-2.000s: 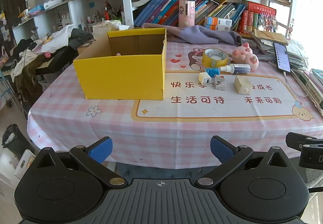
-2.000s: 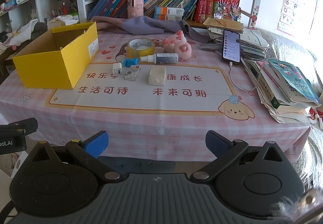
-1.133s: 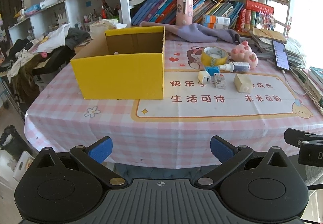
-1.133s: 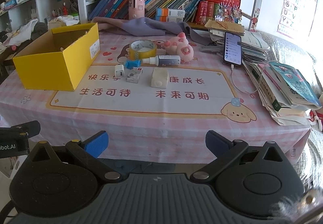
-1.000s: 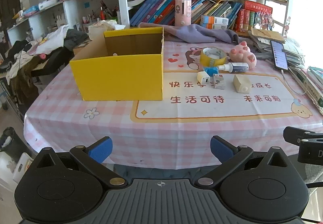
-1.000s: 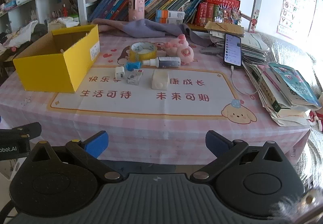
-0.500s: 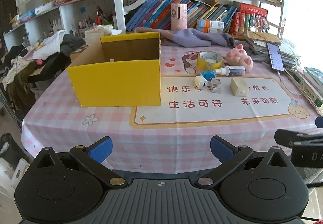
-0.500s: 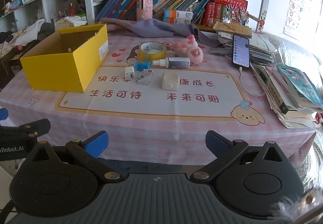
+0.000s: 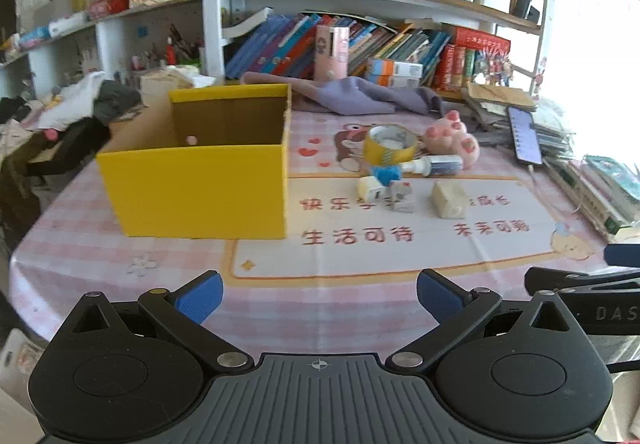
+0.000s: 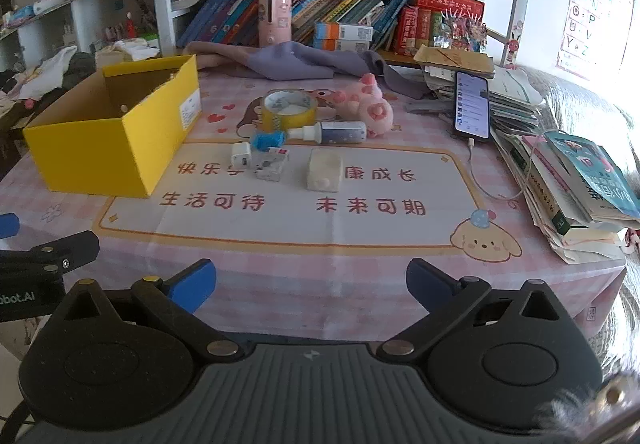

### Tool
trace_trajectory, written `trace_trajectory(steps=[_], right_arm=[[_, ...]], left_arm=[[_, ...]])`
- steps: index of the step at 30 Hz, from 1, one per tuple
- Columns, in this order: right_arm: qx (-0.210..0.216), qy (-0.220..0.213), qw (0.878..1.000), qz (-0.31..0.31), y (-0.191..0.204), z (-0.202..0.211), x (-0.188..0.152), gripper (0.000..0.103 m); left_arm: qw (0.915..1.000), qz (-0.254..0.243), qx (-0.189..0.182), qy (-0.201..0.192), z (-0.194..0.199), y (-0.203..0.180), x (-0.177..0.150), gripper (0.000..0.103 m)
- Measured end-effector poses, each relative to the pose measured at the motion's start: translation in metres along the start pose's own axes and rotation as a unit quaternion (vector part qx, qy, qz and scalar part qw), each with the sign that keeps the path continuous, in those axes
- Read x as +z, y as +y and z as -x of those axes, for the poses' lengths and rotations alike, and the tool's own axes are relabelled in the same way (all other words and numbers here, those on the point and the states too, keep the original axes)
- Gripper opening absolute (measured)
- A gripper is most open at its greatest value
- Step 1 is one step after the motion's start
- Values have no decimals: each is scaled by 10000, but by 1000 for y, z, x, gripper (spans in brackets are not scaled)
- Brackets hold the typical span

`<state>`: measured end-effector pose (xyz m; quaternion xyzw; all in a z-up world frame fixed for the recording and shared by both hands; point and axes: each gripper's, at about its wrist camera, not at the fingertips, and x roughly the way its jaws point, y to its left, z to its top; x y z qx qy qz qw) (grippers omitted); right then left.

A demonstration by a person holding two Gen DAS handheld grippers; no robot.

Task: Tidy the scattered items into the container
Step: 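Move both tools toward the small items on the tablecloth, then grasp the white soap bar with the right tool while the left tool grasps the medicine box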

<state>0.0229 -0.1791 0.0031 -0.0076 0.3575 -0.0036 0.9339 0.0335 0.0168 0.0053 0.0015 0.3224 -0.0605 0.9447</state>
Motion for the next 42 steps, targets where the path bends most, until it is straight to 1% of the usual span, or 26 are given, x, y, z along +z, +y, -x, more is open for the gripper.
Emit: trace_trajectory(steps=[4,8,12,16,23,38,42], right_arm=[[-66,26,10000,-45,-9,-10,5,102],[-99,87,9999,-82,-20,-22,10,100],[-96,147,9998,-55,-28,-34,14,94],[-50,228,9997,-22,-36,-48,21,90],[137,297,9994,77,-46,-68,33,89],[302,443,9984,154,-72,-112,65,89],[417,514,9976,227,-76,-131,76,89]], left_arm=[[9994,-120,-294,130,-15,-13,6,103],[9985,-260,-390,272,-29,-25,10,103],[9982,-194,-479,320,-42,-31,13,103],[9980,-193,-448,393,-54,-39,17,103],[9981,-228,-356,450,-70,-50,25,103],[9968,-304,-177,713,-114,-75,48,102],[9962,-331,-94,802,-128,-79,52,96]])
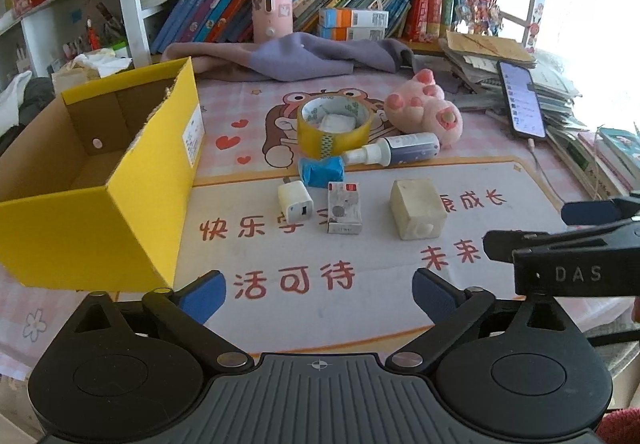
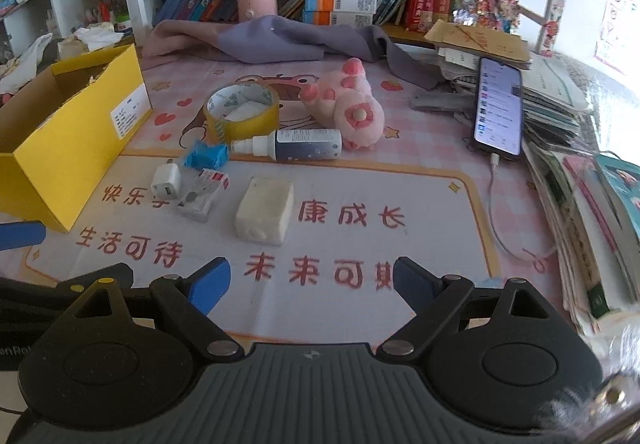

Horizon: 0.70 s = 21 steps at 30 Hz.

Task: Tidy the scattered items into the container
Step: 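Grasp the white soap bar with the right tool while the left tool grasps the medicine box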

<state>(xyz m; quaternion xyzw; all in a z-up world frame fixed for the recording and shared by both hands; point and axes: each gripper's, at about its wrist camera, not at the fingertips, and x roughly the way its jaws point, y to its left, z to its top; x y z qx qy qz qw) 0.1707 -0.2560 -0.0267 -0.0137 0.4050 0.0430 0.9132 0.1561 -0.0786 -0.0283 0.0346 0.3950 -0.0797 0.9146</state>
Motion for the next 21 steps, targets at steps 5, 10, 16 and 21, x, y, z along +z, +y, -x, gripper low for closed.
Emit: trace_trajectory(steps=[5,10,16,21], right_arm=[[221,97,9995,189,-2,-23,16,89],[544,249,9975,388,1,-51,33,85],[900,575,9925,589,8,-89,48,76],[1221,747,9880,588,0,-109,56,45]], left_arm=[[9998,50,97,182,-15,-2,8,86],[9991,75,265,310,-23,-2,15,81],[9973,229,372,589,-39,1,22,61],[9966,213,418,682,-58,-7,31,60]])
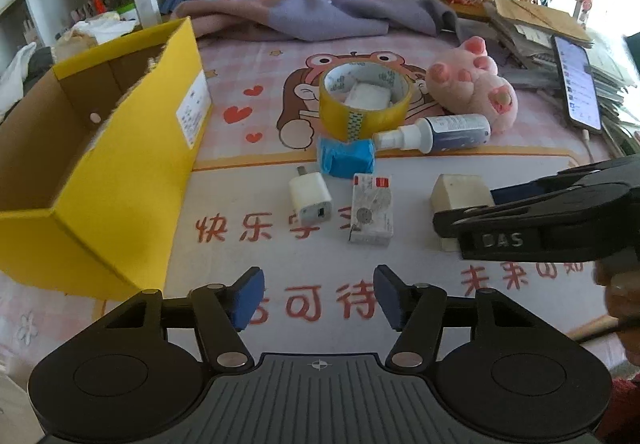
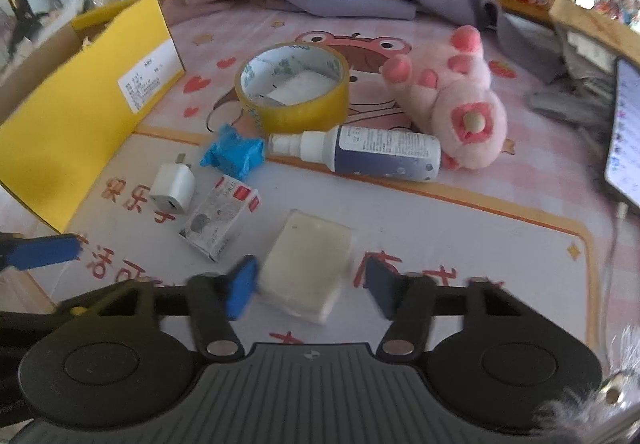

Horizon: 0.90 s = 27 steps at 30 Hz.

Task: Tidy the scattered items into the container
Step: 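Grasp the white soap bar with the right tool while the left tool grasps the medicine box, then lift both held items and carry them over the yellow box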

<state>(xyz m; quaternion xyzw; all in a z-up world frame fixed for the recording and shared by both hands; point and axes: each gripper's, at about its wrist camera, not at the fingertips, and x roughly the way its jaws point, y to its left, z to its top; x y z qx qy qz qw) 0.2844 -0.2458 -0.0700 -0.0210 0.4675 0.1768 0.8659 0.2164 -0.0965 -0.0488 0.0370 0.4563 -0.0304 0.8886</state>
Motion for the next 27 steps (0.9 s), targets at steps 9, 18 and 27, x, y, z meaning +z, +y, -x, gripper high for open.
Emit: trace_trajectory(steps=[9,18,27], right_arm=[[-318,-63,9993,187,-39,14,-1,40],[-339,16,9990,285,-50,7,-4,46],[-334,-36,9991,276,-50,10,-4,36]], left_arm=[[9997,-163,-169,68,-43,-30,25,51],[10000,-20,-75,6,-58,-36,33,49],[9993,84,-360,58,-49,-34,30,28]])
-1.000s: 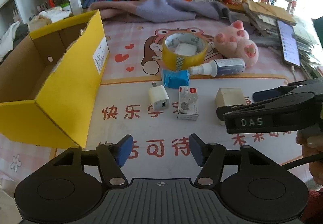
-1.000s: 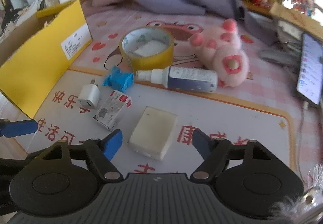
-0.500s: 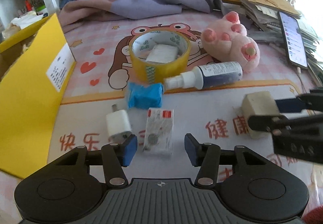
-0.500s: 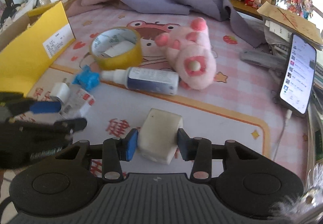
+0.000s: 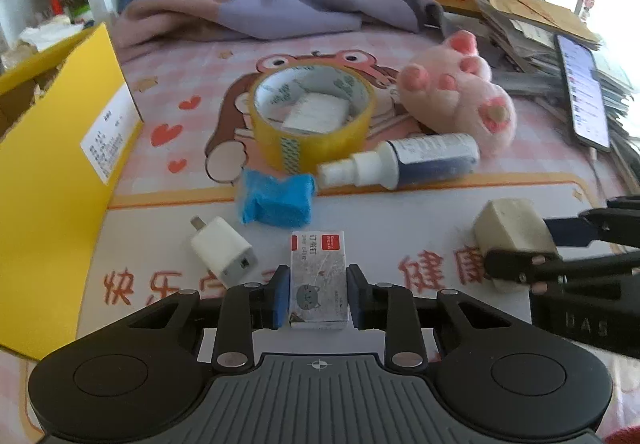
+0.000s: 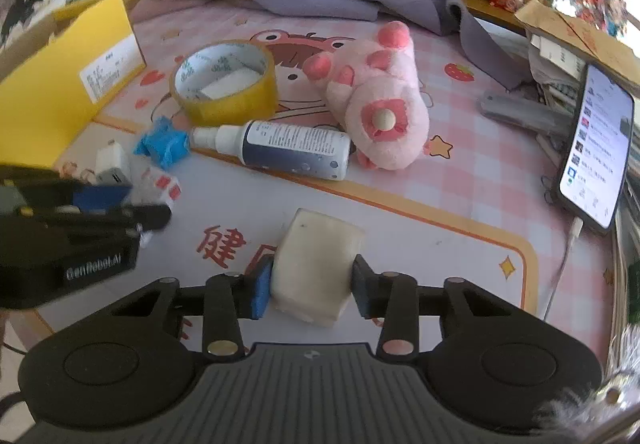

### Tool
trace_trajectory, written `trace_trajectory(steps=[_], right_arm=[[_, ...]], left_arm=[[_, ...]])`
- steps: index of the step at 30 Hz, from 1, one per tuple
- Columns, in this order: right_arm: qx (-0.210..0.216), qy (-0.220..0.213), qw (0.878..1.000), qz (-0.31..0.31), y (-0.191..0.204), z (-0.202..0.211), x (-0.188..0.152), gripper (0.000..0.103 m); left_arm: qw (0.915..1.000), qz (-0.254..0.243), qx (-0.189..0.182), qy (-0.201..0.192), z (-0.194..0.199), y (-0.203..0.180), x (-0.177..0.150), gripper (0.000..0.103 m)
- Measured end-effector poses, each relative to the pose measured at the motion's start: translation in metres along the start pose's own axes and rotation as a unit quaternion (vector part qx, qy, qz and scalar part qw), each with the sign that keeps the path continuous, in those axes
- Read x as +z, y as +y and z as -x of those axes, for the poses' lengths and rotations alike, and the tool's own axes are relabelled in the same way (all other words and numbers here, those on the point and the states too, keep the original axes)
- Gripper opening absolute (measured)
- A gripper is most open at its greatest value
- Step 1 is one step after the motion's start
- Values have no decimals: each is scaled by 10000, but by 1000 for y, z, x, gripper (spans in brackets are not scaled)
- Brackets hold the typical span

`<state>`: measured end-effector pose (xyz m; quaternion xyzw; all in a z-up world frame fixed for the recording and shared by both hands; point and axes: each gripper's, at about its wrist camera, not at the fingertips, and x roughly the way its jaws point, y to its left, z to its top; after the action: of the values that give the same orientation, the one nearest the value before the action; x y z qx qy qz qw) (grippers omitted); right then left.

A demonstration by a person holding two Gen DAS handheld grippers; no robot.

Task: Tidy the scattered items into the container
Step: 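Lift both held items and carry them over the yellow box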

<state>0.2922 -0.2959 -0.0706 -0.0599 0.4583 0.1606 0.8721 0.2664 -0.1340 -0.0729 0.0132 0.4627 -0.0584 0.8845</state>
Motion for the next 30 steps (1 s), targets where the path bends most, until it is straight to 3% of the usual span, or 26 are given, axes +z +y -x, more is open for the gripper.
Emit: trace_trajectory(steps=[8,16,30], right_arm=[[85,-336,9994,-41,11,33,-3,35],[132,-470,9986,-190,38,63,-10,35],[-212,-822,9959,-299,158,112,-33,35]], left_arm=[[9984,-43,-442,-350,49,0,-10,28],[9956,142,-623,-689,97,34,-29,28],[9881,-142,-1000,-1161,168,123,-87,28]])
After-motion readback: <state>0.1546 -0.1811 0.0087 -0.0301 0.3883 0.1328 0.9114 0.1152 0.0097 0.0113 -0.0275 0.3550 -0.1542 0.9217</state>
